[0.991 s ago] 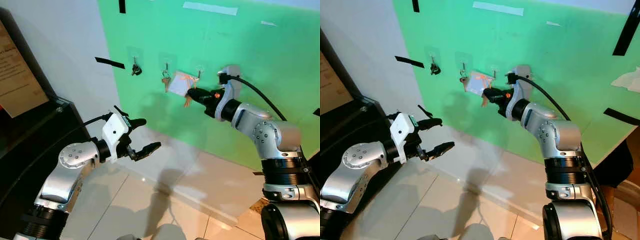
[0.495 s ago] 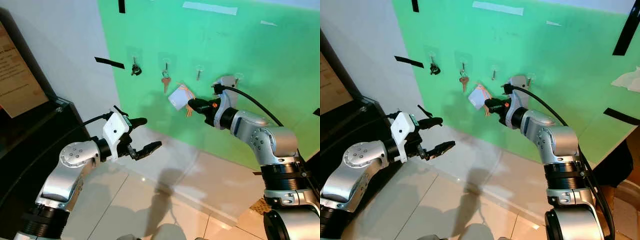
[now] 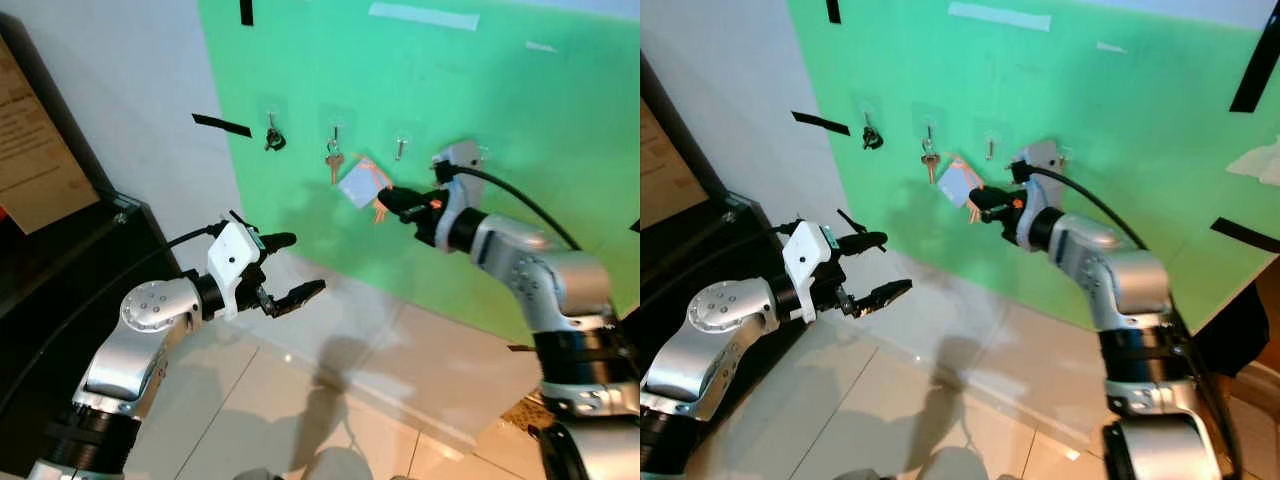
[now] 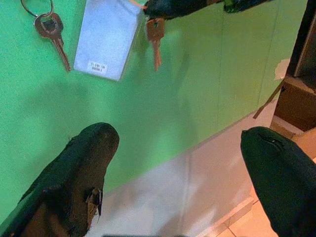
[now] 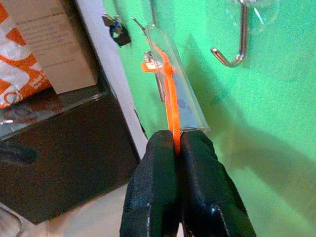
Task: Hang keys on a hook
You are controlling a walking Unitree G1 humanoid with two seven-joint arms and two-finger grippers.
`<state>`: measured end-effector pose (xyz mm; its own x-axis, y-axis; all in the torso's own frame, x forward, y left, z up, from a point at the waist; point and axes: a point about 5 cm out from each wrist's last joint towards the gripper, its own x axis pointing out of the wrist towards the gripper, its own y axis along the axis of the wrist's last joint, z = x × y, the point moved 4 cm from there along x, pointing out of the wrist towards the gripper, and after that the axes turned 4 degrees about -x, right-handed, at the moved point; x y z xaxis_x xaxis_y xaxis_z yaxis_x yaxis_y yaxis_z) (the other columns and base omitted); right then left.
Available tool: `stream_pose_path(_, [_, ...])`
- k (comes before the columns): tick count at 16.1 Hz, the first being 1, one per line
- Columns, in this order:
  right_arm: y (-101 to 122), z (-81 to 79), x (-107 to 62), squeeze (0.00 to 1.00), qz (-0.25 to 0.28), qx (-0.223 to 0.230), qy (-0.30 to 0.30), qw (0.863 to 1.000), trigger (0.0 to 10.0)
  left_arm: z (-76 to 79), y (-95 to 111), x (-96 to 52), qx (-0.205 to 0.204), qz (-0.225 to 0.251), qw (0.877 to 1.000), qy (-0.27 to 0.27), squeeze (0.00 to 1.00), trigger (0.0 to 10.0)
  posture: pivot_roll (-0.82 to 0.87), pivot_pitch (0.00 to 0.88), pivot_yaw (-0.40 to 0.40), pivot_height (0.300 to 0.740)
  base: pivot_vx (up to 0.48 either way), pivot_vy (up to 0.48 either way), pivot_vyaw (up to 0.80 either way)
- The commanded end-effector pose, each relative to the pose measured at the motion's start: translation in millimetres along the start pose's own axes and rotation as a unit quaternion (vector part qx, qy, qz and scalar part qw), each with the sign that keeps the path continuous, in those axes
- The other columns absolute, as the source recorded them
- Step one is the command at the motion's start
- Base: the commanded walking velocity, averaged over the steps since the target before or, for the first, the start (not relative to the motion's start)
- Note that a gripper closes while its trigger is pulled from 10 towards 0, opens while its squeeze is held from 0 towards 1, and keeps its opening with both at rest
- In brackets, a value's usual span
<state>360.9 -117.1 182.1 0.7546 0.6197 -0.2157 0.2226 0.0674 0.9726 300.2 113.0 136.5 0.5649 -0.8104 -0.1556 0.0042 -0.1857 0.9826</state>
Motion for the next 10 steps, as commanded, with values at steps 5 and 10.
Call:
stream_pose_path(5, [6, -3.3, -20.3, 0.0, -0.047, -0.118, 0.035, 0.991, 10.0, 0.0, -1, 2.5, 0.004, -0.003, 1.0, -0.01, 0.0, 10.0, -0.06, 0.0, 0.042, 0.74, 0.0, 0.0, 0.0])
stream_pose_path(10, [27, 2.0, -12.8, 0.0, 0.002, -0.073, 0.024, 0.997, 10.0, 1.1, 0, 3.8, 0.004, -0.001, 1.0, -0.01, 0.0, 10.0, -0.08, 0.0, 0.047, 0.74, 0.0, 0.0, 0.0])
